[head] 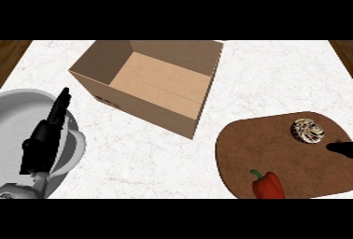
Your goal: Pick the cupcake from the cutting board and place it in the cardboard box
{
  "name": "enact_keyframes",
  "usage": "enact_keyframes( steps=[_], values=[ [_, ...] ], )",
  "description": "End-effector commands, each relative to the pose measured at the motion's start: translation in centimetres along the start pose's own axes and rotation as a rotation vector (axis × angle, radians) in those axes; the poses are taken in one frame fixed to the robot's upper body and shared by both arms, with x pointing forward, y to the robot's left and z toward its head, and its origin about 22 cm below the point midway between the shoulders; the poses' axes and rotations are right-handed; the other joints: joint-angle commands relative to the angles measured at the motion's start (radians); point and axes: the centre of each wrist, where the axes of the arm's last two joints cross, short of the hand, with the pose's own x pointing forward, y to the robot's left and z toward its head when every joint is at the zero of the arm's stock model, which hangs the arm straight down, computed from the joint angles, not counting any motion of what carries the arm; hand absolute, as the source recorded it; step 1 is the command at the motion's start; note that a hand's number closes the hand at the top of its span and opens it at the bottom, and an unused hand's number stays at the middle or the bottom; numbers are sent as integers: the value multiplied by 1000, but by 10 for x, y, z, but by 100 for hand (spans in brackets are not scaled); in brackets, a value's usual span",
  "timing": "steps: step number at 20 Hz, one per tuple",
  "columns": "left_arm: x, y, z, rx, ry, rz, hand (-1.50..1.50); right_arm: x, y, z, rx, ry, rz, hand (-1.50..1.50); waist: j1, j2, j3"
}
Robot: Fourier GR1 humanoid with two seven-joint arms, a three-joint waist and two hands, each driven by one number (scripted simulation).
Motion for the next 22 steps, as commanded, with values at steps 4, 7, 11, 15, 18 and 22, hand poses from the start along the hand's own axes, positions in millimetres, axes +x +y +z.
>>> enact_keyframes(
  steps=[4, 7, 11, 15, 18, 22],
  values=[
    [-10, -15, 9, -34, 109, 2, 0, 59, 3, 24, 204, 147, 142, -150, 10, 9, -1],
    [-19, -2, 1, -26, 114, -1, 0, 87, 6, 40, 209, 175, 143, -150, 9, 10, -2],
    [-17, -5, 20, -46, 117, -4, 0, 76, 6, 22, 180, 222, 133, -150, 9, 7, 0],
    [-23, -7, 20, -10, 126, -16, 0, 75, 21, 34, 198, 248, 172, -150, 2, 6, 0],
    [-22, -15, 22, -33, 119, -9, 0, 89, 19, 24, 219, 287, 182, -150, 10, 8, 0],
    [-23, -1, -1, -4, 119, -5, 0, 81, 45, 40, 214, 282, 176, -150, -4, 9, -1]
  ],
)
